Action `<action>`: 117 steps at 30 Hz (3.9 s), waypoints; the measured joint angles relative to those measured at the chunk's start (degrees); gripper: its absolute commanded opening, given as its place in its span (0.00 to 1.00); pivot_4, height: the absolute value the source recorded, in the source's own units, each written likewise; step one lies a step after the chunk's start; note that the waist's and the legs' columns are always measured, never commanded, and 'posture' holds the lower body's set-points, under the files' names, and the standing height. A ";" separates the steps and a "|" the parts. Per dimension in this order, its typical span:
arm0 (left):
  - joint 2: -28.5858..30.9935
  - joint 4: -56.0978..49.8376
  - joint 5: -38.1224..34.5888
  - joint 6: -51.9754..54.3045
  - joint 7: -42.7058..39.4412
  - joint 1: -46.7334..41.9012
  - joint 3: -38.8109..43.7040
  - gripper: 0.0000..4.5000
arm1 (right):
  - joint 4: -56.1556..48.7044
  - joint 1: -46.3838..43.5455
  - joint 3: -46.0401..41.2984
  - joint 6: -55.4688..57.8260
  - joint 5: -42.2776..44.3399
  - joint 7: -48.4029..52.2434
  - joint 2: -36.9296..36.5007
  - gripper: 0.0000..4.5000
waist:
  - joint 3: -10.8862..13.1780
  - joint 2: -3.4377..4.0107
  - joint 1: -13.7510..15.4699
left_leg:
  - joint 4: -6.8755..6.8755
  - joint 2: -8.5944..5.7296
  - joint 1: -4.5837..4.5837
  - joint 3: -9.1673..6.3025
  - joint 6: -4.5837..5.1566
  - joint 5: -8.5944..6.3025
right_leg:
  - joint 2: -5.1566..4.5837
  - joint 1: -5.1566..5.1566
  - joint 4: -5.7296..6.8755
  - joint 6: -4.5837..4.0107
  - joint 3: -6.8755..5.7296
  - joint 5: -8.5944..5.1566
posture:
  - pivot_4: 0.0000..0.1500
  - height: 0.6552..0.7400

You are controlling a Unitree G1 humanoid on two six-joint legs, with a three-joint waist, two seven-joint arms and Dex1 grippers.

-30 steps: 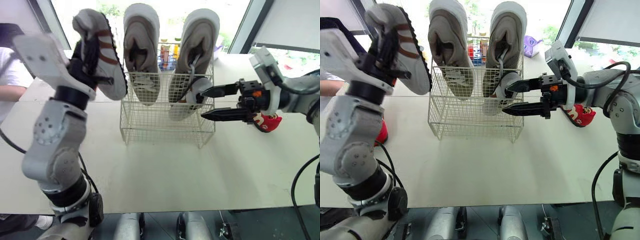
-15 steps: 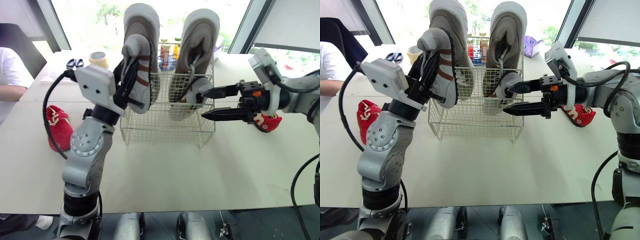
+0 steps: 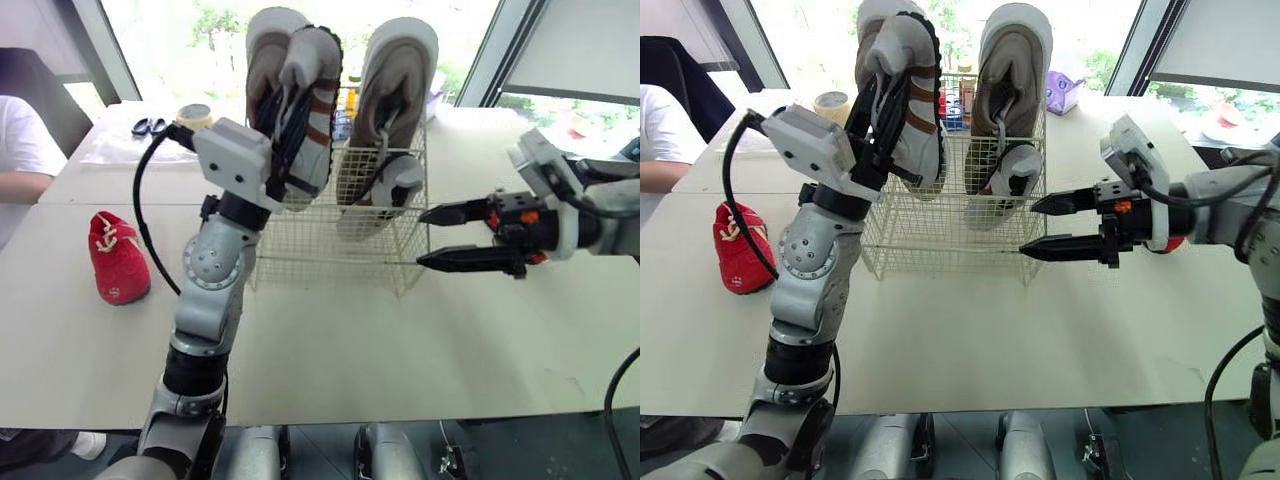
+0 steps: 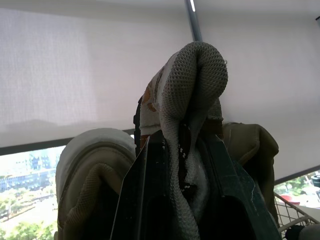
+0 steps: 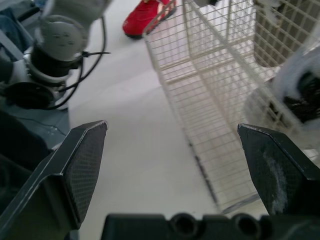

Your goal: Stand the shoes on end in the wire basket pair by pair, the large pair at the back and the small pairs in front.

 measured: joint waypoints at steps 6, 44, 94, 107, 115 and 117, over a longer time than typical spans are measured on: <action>-2.23 8.17 2.26 -7.40 -0.18 -0.51 -0.87 0.05 | -4.85 4.65 -4.65 3.32 5.57 -7.24 1.81 1.00 | -0.02 0.03 0.23 | 0.03 -0.01 0.00 -0.02 0.02 -0.01 | 0.00 0.04 -0.01 0.00 -0.02 0.00 | 1.00 0.15; 13.55 -18.39 -45.93 53.36 -7.57 11.28 19.20 0.89 | -0.79 8.96 -1.16 -6.20 2.48 -7.83 1.69 1.00 | -0.21 0.31 -0.15 | 0.00 0.02 0.05 -0.44 0.01 0.00 | 0.09 0.15 -0.05 -0.01 -0.04 -0.01 | 1.00 0.15; 39.93 -29.38 -77.89 53.92 -13.99 29.44 9.95 1.00 | 51.46 20.17 -12.83 -46.15 -31.86 -16.89 10.15 1.00 | -0.72 1.44 -0.10 | -0.47 -0.04 0.91 -0.35 -0.06 0.00 | 0.15 1.07 -0.69 -0.05 -0.09 -0.03 | 1.00 0.15; 40.14 -29.11 -78.28 53.78 -11.85 28.16 9.27 1.00 | 79.88 2.41 -8.28 -61.79 -38.78 -17.45 12.17 1.00 | -0.71 1.46 -0.31 | -0.44 -0.04 0.90 -0.32 -0.08 0.01 | 0.15 1.05 -0.67 -0.05 -0.07 -0.03 | 1.00 0.15; 41.96 -28.87 -78.31 53.89 -11.73 27.11 9.33 1.00 | 89.31 -5.41 -7.50 -65.20 -41.58 -18.91 14.84 0.94 | -0.71 1.47 -0.65 | -0.42 -0.04 0.90 -0.34 -0.08 0.02 | 0.15 1.05 -0.66 -0.05 -0.07 -0.03 | 1.00 0.15; 42.37 -28.77 -78.40 53.88 -11.74 26.80 9.39 1.00 | 90.72 -6.45 -7.53 -65.99 -41.94 -19.64 15.57 0.81 | -0.70 1.47 -0.63 | -0.42 -0.04 0.88 -0.34 -0.09 0.02 | 0.14 1.04 -0.65 -0.05 -0.07 -0.03 | 1.00 0.15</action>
